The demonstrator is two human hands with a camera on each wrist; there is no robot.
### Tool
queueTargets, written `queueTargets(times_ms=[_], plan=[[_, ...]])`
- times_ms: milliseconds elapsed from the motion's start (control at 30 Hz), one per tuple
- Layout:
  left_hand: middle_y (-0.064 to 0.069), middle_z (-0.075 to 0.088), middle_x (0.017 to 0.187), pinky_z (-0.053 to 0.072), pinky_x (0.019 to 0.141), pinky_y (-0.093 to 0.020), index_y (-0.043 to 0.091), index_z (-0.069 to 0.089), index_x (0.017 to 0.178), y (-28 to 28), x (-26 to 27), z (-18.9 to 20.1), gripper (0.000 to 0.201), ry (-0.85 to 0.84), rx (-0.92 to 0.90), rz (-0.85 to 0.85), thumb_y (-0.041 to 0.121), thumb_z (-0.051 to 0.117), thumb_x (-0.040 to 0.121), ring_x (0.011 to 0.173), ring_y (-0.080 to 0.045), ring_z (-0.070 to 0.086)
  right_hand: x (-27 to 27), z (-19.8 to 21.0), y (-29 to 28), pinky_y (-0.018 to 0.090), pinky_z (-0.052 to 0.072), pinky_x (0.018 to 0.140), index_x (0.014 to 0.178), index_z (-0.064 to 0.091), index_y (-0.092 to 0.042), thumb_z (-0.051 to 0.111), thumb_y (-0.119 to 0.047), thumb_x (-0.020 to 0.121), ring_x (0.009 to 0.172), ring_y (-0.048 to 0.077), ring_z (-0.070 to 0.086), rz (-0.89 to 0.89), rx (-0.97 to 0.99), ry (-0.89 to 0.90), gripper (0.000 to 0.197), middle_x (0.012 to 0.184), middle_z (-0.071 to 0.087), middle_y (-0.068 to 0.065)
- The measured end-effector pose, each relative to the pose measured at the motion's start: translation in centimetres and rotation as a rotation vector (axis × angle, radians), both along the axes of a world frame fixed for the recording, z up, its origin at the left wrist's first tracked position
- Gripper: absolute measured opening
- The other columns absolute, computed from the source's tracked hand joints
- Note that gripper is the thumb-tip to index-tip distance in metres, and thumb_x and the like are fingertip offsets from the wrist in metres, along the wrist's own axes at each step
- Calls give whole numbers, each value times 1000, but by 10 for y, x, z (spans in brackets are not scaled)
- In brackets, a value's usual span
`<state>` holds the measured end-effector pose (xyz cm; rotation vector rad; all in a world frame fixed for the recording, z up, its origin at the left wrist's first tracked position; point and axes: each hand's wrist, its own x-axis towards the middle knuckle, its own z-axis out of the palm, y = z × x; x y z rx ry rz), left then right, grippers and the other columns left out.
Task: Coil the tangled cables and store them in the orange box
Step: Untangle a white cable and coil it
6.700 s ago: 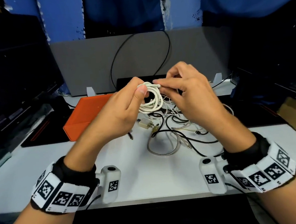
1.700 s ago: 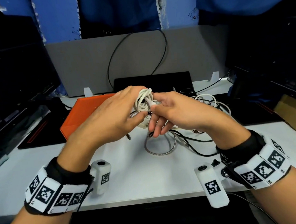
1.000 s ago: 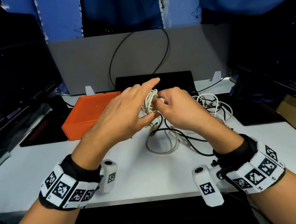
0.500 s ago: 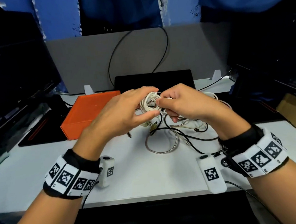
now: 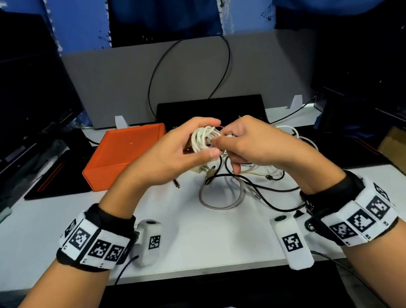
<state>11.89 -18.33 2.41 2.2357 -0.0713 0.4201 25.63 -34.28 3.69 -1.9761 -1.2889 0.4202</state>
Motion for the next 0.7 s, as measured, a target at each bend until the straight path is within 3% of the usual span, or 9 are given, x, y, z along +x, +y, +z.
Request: queueTargets(times_ms=[100, 167, 267, 333, 400, 467, 533, 600, 700], plan=[[13, 65, 86, 48, 63, -25, 10, 47, 148, 10, -3, 1, 48, 7, -330, -95, 14, 53, 101, 72, -15, 51, 6, 0, 1, 21, 35, 49, 72, 53, -13, 56, -29, 105, 52, 20, 69, -22, 31, 32, 38, 45, 47, 3], [3, 66, 90, 47, 64, -28, 5, 53, 143, 15, -3, 3, 44, -16, -442, -101, 8, 53, 100, 72, -14, 53, 8, -1, 2, 26, 38, 56, 70, 51, -14, 54, -29, 106, 54, 19, 71, -23, 57, 35, 39, 49, 48, 4], [-6, 62, 88, 47, 66, -27, 2, 66, 130, 18, 1, 3, 31, -26, -505, -26, 4, 54, 101, 70, -13, 55, 10, -3, 4, 38, 45, 71, 69, 52, -16, 52, -30, 107, 62, 25, 74, -8, 92, 46, 40, 54, 55, 4], [-10, 64, 88, 48, 68, -27, 2, 70, 122, 18, 3, 3, 26, -32, -478, 60, 2, 54, 101, 72, -14, 58, 11, -5, 4, 48, 52, 81, 72, 58, -15, 52, -34, 106, 73, 38, 74, 8, 93, 42, 39, 57, 65, 2], [-13, 67, 90, 51, 69, -25, 3, 73, 115, 18, 3, 4, 24, -43, -407, 122, 0, 54, 101, 74, -15, 61, 11, -4, 4, 54, 51, 76, 78, 64, -15, 53, -38, 105, 78, 50, 68, 17, 91, 43, 37, 63, 73, 4], [-9, 68, 85, 52, 70, -24, 5, 74, 110, 19, 1, 7, 23, -51, -367, 164, -1, 54, 101, 75, -15, 63, 11, 0, 1, 45, 48, 71, 84, 67, -14, 55, -35, 106, 73, 40, 70, 19, 122, 81, 33, 69, 75, 6], [-5, 66, 81, 53, 71, -22, 5, 73, 108, 19, -2, 10, 22, -42, -366, 182, -1, 53, 101, 75, -14, 63, 11, 4, -3, 37, 56, 85, 88, 68, -11, 56, -26, 107, 82, 28, 78, 35, 190, 182, 27, 72, 76, 10], [-6, 64, 81, 52, 69, -21, -2, 71, 112, 19, -2, 12, 22, -27, -387, 195, -2, 51, 102, 73, -13, 62, 13, 5, -5, 33, 59, 93, 94, 69, -5, 55, -21, 107, 86, 27, 79, 69, 233, 276, 25, 77, 76, 16], [-8, 63, 82, 52, 69, -21, -7, 67, 113, 18, -3, 13, 22, 31, -403, 189, -4, 49, 102, 72, -12, 62, 15, 4, -4, 32, 58, 94, 97, 70, -2, 56, -21, 106, 87, 23, 79, 78, 201, 298, 25, 83, 79, 16]])
